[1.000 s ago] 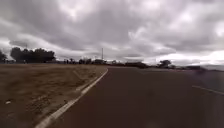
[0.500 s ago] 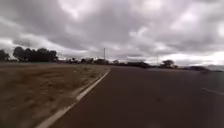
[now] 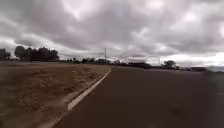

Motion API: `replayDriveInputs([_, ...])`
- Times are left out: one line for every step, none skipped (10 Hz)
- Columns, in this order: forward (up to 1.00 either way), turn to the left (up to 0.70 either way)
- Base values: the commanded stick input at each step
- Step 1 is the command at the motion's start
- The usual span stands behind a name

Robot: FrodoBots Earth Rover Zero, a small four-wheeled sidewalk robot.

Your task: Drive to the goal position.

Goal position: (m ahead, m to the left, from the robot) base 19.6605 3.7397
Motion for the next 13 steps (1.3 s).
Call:
replayDriveInputs([0.85,0.00])
replayDriveInputs([0.85,-0.11])
replayDriveInputs([0.85,-0.15])
replayDriveInputs([0.85,-0.03])
replayDriveInputs([0.85,-0.15])
replayDriveInputs([0.85,-0.24])
replayDriveInputs([0.85,-0.11])
replayDriveInputs([0.85,-0.04])
replayDriveInputs([0.85,-0.22])
replayDriveInputs([0.85,-0.02])
replayDriveInputs([0.85,-0.01])
replayDriveInputs([0.85,-0.09])
replayDriveInputs([0.85,-0.15])
